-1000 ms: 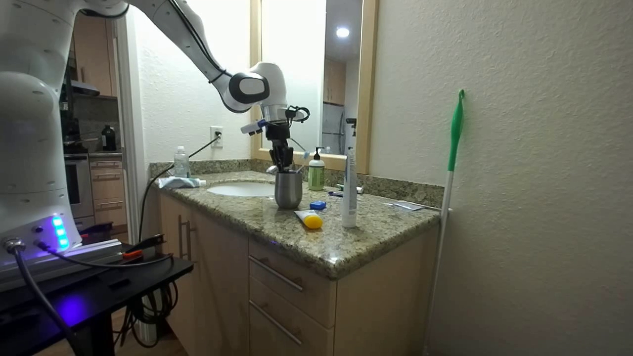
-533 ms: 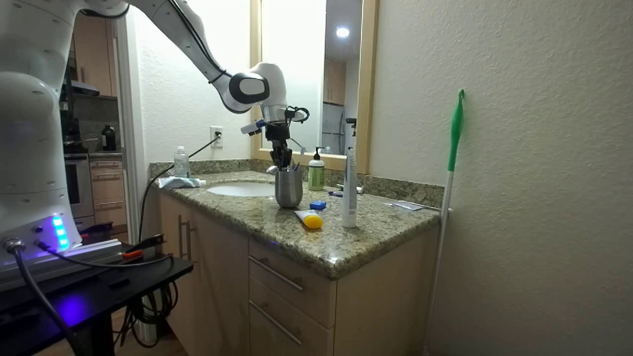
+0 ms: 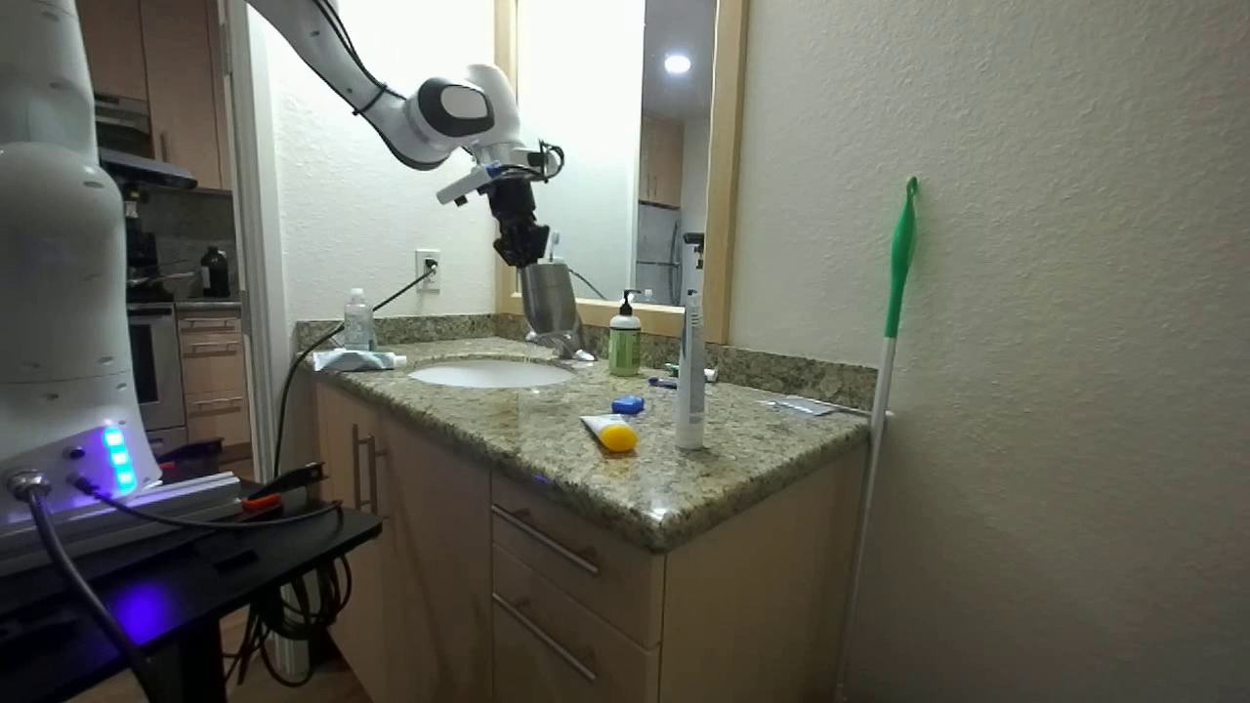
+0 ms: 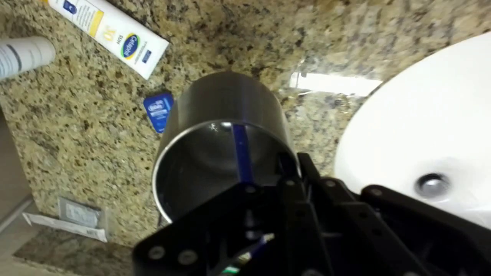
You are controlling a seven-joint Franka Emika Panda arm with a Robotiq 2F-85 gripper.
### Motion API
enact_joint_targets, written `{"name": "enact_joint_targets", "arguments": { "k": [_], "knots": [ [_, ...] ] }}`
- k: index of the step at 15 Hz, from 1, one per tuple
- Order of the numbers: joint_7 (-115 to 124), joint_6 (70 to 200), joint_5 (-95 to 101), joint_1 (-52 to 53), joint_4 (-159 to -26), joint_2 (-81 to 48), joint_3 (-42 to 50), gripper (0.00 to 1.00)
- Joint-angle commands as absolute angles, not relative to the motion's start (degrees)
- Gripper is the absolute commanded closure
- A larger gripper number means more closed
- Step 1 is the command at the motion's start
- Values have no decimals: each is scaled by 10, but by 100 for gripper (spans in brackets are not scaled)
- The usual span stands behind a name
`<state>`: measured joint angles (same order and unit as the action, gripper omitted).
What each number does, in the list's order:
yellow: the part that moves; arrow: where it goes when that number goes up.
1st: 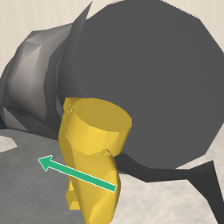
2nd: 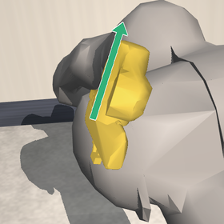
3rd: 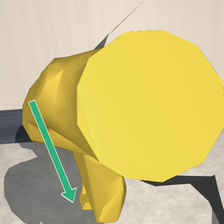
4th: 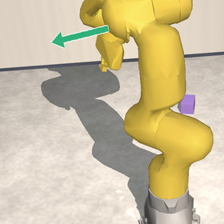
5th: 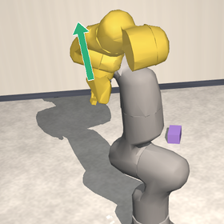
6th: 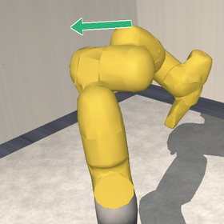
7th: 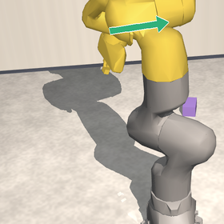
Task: Move the toothbrush cup closer to the toothpaste
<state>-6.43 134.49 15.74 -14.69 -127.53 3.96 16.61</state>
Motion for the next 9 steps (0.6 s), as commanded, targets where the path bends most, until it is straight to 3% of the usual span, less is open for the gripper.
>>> {"name": "enact_joint_targets", "arguments": {
  "k": [1,9],
  "knots": [
    [-103,1296,152,-109,-1343,148,118,99],
    [-193,1233,18,33,-1411,232,46,99]
  ]
}}
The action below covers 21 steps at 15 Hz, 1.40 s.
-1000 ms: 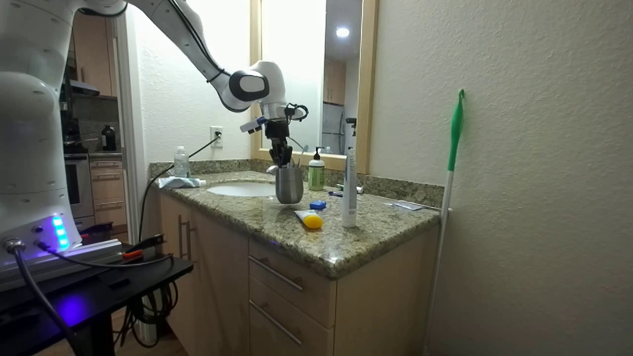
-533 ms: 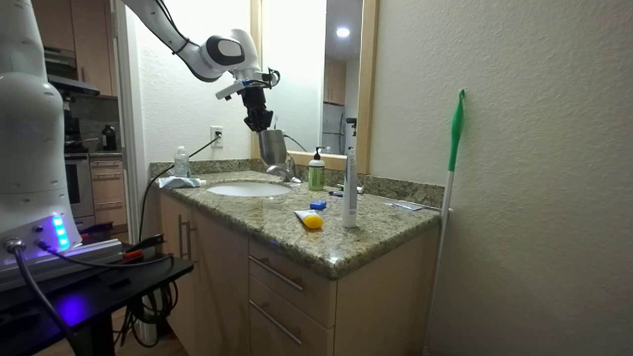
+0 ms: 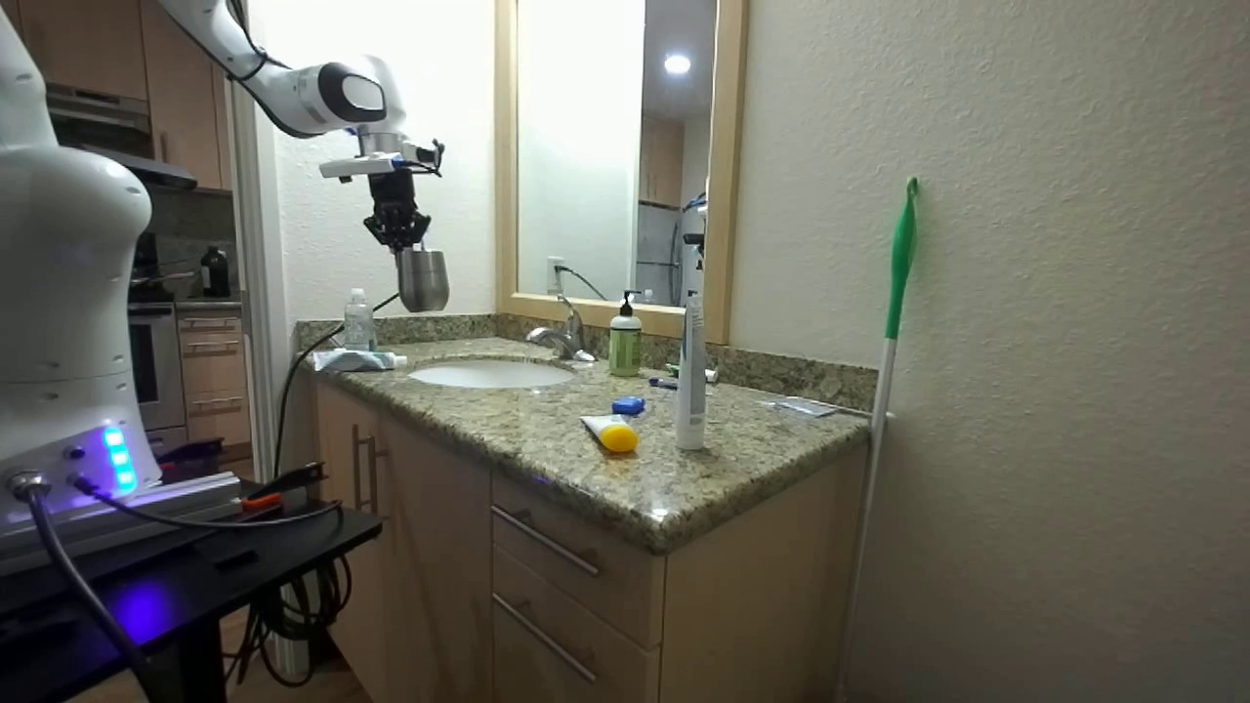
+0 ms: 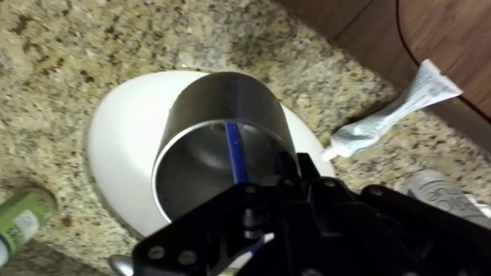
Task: Move the toothbrush cup closer to the toothpaste
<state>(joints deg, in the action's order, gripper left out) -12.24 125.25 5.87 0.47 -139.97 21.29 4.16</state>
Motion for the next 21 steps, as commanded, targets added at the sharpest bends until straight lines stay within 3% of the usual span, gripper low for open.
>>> {"name": "enact_joint_targets", "arguments": {
  "k": [1,3,14,21],
  "knots": [
    [-231,1229,-4,45,-1409,238,58,99],
    [-173,1246,18,33,-1404,219,35,94],
    [-220,1270,-44,50,-1437,207,48,99],
    [-195,1397,-3,41,-1518,194,26,99]
  ]
}}
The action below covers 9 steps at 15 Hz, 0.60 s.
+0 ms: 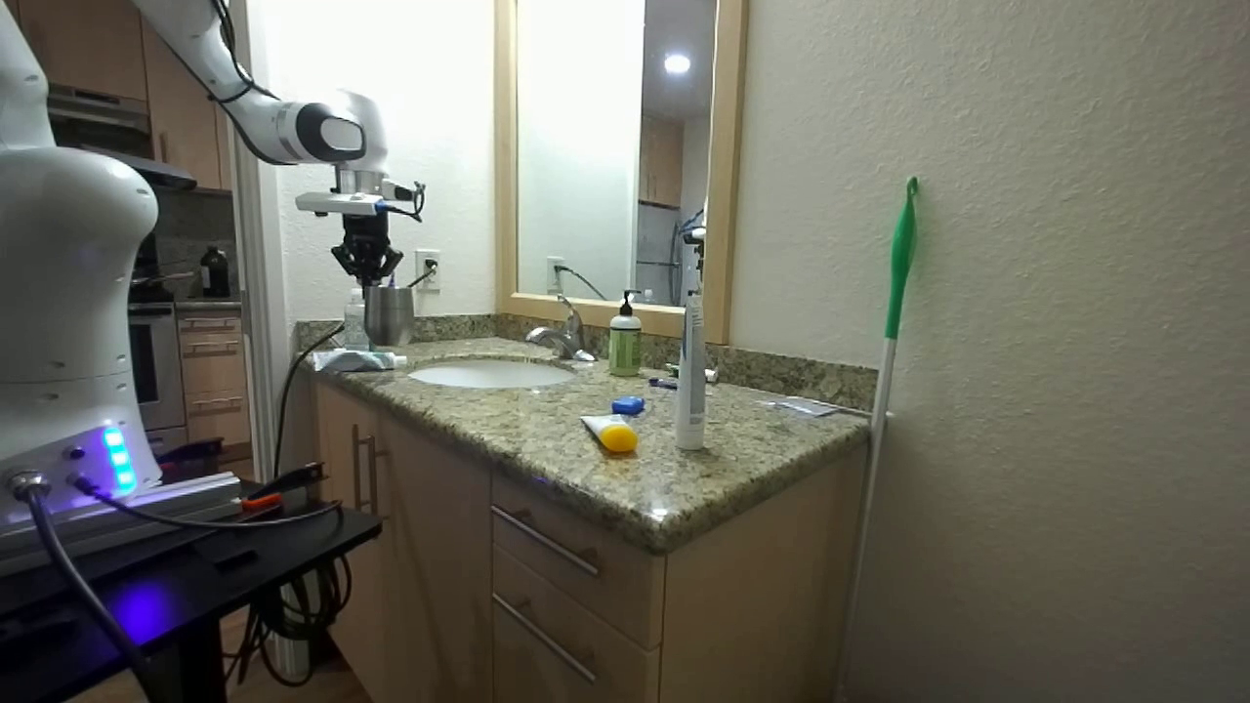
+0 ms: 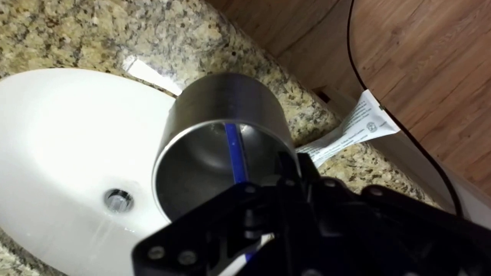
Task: Move the toothbrush cup closer to the toothpaste
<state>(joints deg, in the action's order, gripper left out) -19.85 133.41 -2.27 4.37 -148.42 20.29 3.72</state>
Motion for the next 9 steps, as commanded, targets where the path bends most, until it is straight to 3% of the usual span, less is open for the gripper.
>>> {"name": "enact_joint_targets", "arguments": {
  "k": [1,5,9],
  "knots": [
    [-193,1420,8,41,-1526,189,21,99],
    [-184,1498,73,37,-1546,176,5,99],
    [-242,1530,18,53,-1592,193,48,99]
  ]
}}
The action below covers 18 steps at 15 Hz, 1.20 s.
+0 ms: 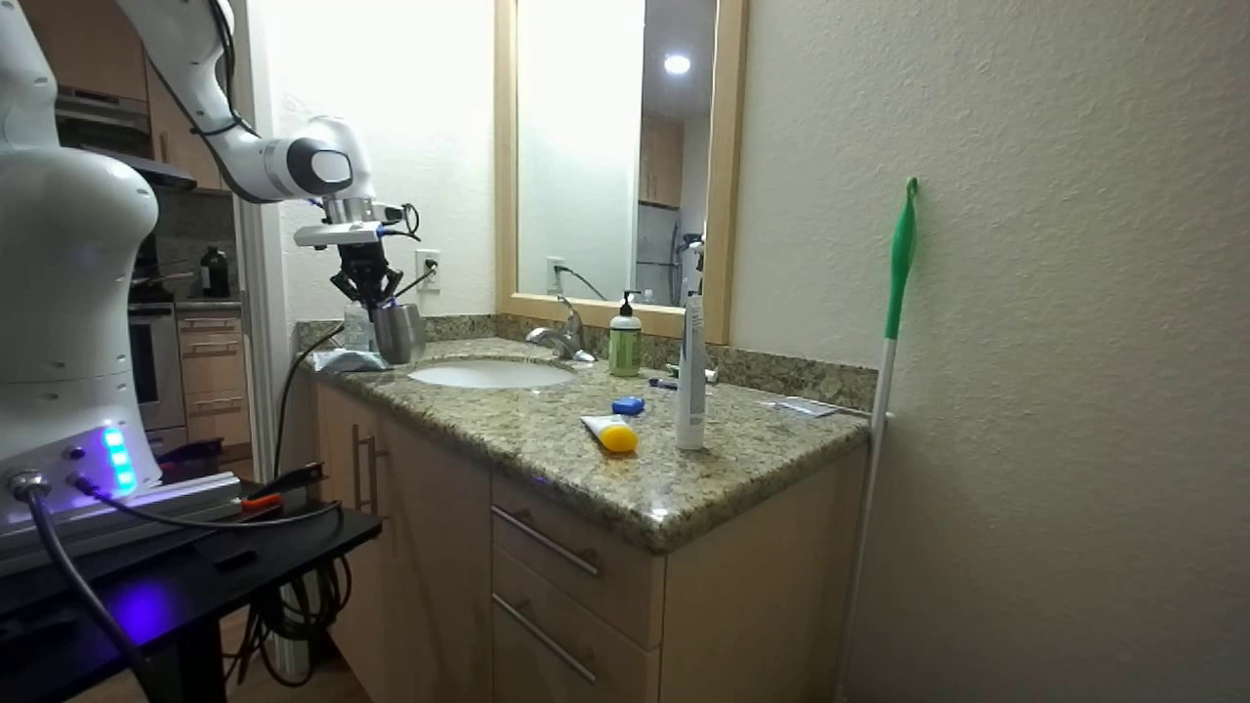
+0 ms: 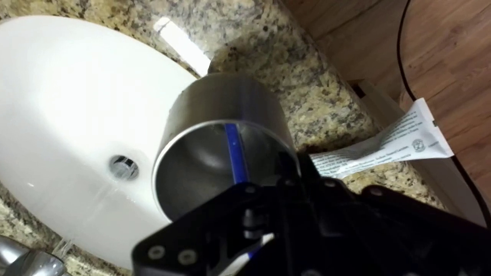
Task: Move the toothbrush cup closer to the toothpaste
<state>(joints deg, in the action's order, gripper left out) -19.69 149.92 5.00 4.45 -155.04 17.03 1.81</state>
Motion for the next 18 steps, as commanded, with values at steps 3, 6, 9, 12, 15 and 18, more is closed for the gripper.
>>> {"name": "enact_joint_targets", "arguments": {
  "k": [3,6,9,12,15,18],
  "knots": [
    [-266,1516,-29,63,-1583,183,71,99],
    [-294,1508,-77,76,-1582,185,90,99],
    [-317,1487,-121,93,-1573,184,104,99],
    [-302,1454,-130,92,-1555,170,99,99],
    [-261,1420,-102,77,-1535,161,76,99],
    [-229,1404,-74,65,-1530,157,62,99]
  ]
}}
